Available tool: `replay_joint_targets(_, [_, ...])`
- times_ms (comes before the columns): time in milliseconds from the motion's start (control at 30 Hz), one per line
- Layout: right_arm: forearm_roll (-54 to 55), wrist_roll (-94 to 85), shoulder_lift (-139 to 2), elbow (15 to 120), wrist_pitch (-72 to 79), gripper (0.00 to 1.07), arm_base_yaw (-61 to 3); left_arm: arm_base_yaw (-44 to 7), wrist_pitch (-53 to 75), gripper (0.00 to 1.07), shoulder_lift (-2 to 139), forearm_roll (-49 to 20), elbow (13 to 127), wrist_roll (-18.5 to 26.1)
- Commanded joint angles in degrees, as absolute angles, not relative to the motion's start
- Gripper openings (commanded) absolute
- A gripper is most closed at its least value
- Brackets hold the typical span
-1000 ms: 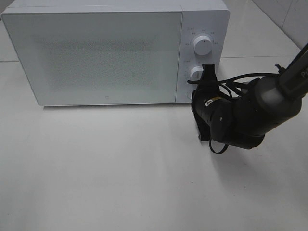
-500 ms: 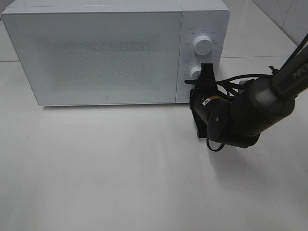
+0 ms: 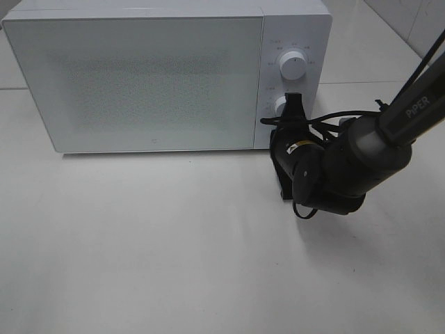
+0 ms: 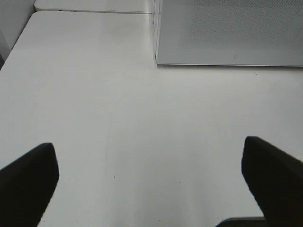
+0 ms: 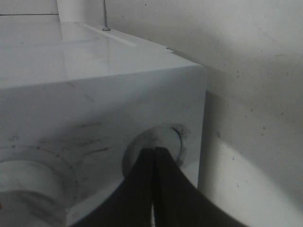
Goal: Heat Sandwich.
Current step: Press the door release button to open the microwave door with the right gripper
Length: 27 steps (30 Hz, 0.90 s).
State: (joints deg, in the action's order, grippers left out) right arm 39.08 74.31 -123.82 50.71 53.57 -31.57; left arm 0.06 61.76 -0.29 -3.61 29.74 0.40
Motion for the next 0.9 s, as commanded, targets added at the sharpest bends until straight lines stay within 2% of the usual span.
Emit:
replay_joint_targets(33, [38.1, 73.1, -123.4, 52.0, 59.8, 0.00, -30.2, 0.2, 61.6, 0.98, -0.6, -3.7, 29.5, 0.0])
replay_joint_targets(900, [36.5, 70.2, -125.3, 60.1, 64.6, 0.00, -26.9, 0.2, 61.6, 0.98, -0.6, -3.7, 29.5, 0.0])
